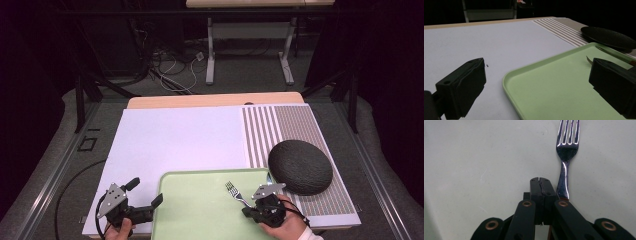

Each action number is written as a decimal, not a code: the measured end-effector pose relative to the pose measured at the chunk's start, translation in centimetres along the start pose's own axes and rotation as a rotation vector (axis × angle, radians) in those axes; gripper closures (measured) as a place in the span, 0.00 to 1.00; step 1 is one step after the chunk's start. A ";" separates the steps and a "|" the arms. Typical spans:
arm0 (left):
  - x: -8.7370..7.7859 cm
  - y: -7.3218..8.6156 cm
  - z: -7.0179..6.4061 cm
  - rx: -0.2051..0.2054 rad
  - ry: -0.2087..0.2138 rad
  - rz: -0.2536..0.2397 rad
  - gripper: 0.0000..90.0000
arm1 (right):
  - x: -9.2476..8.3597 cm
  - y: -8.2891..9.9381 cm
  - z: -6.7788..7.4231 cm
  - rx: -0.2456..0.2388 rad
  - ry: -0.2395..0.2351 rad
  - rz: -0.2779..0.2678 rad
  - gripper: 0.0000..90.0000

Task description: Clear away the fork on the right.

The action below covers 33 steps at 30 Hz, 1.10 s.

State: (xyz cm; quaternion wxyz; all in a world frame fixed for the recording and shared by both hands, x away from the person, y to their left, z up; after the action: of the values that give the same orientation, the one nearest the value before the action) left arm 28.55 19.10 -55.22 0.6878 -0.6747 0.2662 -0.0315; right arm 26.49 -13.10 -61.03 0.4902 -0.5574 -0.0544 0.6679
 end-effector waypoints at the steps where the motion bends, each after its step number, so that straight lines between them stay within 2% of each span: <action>1: 0.0 0.0 0.0 0.000 0.000 0.001 0.01 | 0.0 -0.1 0.0 0.005 0.000 -0.010 1.00; 7: 0.0 0.0 0.0 -0.001 0.000 -0.001 0.01 | -0.5 0.0 -0.8 0.042 0.019 -0.014 1.00; 10: 0.0 0.0 0.0 -0.001 -0.001 0.000 0.01 | -0.7 -0.1 -1.4 0.049 0.038 -0.036 1.00; 11: 0.0 0.0 0.0 -0.001 -0.001 -0.001 0.01 | -0.9 0.0 -1.5 0.056 0.039 -0.023 1.00; 14: 0.0 0.0 0.0 -0.005 -0.003 0.001 0.01 | -1.1 -0.1 -2.1 0.072 0.055 -0.047 1.00; 15: 0.0 0.0 0.0 -0.005 -0.003 0.001 0.01 | -1.4 0.0 -2.4 0.068 0.058 -0.033 1.00; 18: 0.0 0.0 0.0 -0.006 -0.003 0.000 0.01 | -1.9 0.2 -2.9 0.097 0.071 -0.036 1.00; 21: 0.0 0.0 0.0 -0.006 -0.003 0.000 0.01 | -2.1 0.2 -3.4 0.109 0.080 -0.071 1.00; 22: 0.0 0.0 0.0 -0.005 -0.003 0.000 0.01 | -2.3 0.3 -3.4 0.124 0.081 -0.048 1.00; 26: 0.0 0.0 0.0 -0.005 -0.002 0.000 0.01 | -2.6 0.5 -3.9 0.134 0.094 -0.061 1.00; 28: 0.0 0.0 0.0 -0.004 -0.002 0.001 0.01 | -2.9 0.6 -4.0 0.141 0.094 -0.042 1.00; 29: 0.0 0.0 0.0 -0.004 -0.002 0.001 0.01 | -2.9 0.6 -4.1 0.144 0.093 -0.054 1.00; 33: 0.0 0.0 0.0 -0.004 -0.001 0.002 0.01 | -3.2 0.8 -4.3 0.150 0.098 -0.046 1.00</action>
State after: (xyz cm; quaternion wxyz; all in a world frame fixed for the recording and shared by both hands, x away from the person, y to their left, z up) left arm 28.52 19.13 -55.22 0.6867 -0.6757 0.2664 -0.0299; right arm 29.11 -17.78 -60.87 0.5477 -0.5499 0.0071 0.6306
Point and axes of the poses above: each handheld gripper's, and its own axes: x roughly forward along the jaws, y roughly out of its underside, z roughly to its left, the point moved 8 cm from there along x, roughly forward along the jaws, and after that the axes turned 13 degrees about -y, right-handed, at the moved point
